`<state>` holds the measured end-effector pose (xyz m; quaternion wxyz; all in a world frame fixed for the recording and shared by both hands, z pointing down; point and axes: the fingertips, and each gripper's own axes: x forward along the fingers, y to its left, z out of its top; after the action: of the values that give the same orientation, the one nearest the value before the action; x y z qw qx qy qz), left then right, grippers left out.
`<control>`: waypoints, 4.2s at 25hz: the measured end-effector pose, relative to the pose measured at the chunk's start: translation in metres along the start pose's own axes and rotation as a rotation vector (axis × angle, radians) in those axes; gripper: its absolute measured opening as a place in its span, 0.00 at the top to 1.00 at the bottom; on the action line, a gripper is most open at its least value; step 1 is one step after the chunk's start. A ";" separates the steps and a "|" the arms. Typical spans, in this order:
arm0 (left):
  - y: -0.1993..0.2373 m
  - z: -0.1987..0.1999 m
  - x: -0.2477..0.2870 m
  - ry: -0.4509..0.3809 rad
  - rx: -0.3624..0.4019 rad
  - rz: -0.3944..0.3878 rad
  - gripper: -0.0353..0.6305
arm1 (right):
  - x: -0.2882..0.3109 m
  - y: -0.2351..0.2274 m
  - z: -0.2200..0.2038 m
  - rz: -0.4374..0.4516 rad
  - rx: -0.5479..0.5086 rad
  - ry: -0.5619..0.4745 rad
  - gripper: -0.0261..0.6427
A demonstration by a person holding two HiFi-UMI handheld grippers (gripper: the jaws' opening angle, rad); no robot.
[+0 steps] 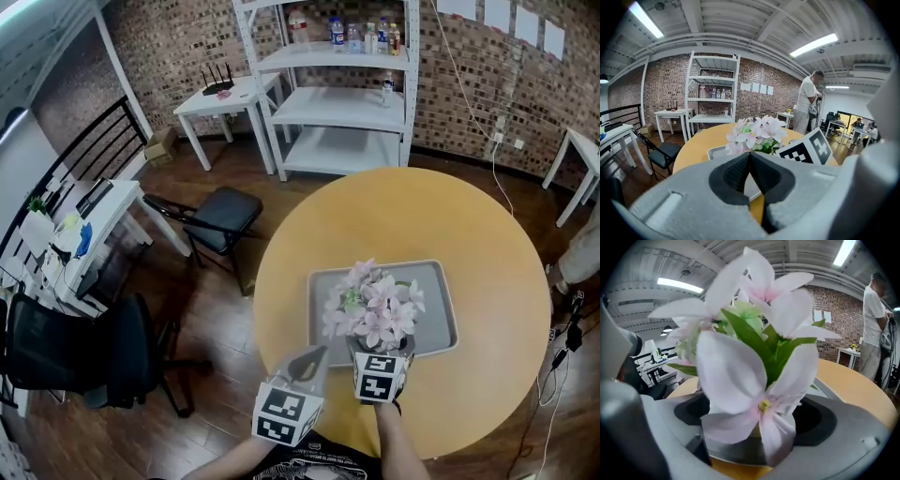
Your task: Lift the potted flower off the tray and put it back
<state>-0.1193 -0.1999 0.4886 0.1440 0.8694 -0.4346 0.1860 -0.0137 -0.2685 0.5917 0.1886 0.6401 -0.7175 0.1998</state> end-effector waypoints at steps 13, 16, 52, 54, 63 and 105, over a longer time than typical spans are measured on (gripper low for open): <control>0.012 -0.004 0.023 0.025 -0.006 -0.033 0.94 | 0.035 -0.003 -0.007 -0.030 -0.045 0.093 0.11; 0.013 -0.004 0.026 0.026 -0.014 -0.032 0.94 | 0.034 -0.010 -0.002 -0.065 -0.073 0.086 0.14; -0.037 0.012 0.002 -0.088 -0.116 0.123 0.94 | -0.127 -0.055 0.052 0.027 -0.130 -0.065 0.19; -0.045 0.013 0.001 -0.097 -0.113 0.130 0.94 | -0.137 -0.056 0.055 0.035 -0.136 -0.074 0.19; -0.069 0.016 0.000 -0.113 -0.107 0.130 0.94 | -0.155 -0.056 0.064 0.071 -0.155 -0.110 0.19; 0.024 0.005 0.009 -0.053 -0.071 0.032 0.94 | 0.036 -0.039 0.008 -0.100 -0.076 0.024 0.19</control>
<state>-0.1327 -0.2217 0.4900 0.1600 0.8613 -0.4585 0.1495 0.0205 -0.3073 0.6053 0.2310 0.6650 -0.6894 0.1705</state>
